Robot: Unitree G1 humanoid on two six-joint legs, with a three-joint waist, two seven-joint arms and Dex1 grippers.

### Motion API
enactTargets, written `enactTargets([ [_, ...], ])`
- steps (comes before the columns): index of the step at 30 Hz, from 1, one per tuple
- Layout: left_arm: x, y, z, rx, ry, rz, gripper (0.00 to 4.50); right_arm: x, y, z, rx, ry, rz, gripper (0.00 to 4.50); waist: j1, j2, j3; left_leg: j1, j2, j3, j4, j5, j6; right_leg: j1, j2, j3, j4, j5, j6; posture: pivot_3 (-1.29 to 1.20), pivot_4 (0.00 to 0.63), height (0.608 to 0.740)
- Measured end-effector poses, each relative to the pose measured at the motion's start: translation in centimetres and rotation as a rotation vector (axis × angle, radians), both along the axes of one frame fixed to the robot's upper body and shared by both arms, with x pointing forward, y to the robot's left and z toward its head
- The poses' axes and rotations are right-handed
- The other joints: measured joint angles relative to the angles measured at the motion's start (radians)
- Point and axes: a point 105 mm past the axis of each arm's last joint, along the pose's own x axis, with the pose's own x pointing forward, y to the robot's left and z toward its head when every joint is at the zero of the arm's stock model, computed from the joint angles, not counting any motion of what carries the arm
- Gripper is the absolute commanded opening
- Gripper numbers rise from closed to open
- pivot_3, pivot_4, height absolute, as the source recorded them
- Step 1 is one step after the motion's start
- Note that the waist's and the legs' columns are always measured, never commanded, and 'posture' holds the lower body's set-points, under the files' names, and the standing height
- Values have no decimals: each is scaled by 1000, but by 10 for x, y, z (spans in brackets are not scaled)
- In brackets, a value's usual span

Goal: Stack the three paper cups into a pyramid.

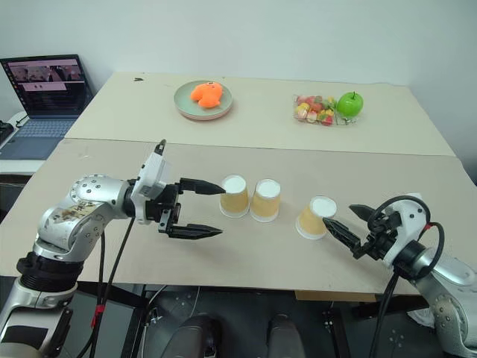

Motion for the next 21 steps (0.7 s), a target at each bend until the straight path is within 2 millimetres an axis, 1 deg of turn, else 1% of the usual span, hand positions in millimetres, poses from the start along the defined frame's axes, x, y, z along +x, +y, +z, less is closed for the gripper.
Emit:
enactTargets([
  [6, 3, 1, 2, -9, -7, 30, 4472, 6, 7, -3, 7, -1, 38, 4500, 1, 0, 0, 0, 0, 0, 0, 0, 0, 0, 0, 0, 0, 0, 0, 0, 150, 676],
  [10, 5, 1, 2, -13, -8, 45, 4472, 8, 15, -9, 26, 19, 73, 4500, 0, 0, 0, 0, 0, 0, 0, 0, 0, 0, 0, 0, 0, 0, 0, 0, 150, 676],
  [15, 7, 4, 4, -26, 1, 71, 4472, 16, 16, -11, 22, 14, 77, 4500, -1, 0, 0, 0, 0, 0, 0, 0, 0, 0, 0, 0, 0, 0, 0, 0, 150, 676],
  [17, 8, 4, 6, -34, -2, 80, 4500, 21, 16, -10, 29, 2, 75, 3951, -1, 0, 0, 0, 0, 0, 0, 0, 0, 0, 0, 0, 0, 0, 0, 0, 150, 676],
  [18, 8, 5, 7, -39, -3, 86, 4500, 24, 16, -10, 33, -5, 71, 3776, -1, 0, 0, 0, 0, 0, 0, 0, 0, 0, 0, 0, 0, 0, 0, 0, 150, 676],
  [21, 9, 7, 8, -51, -1, 102, 4500, 31, 15, -8, 37, -29, 61, 2710, -1, 0, 0, 0, 0, 0, 0, 0, 0, -1, 0, 0, 0, 0, 0, 0, 150, 676],
])
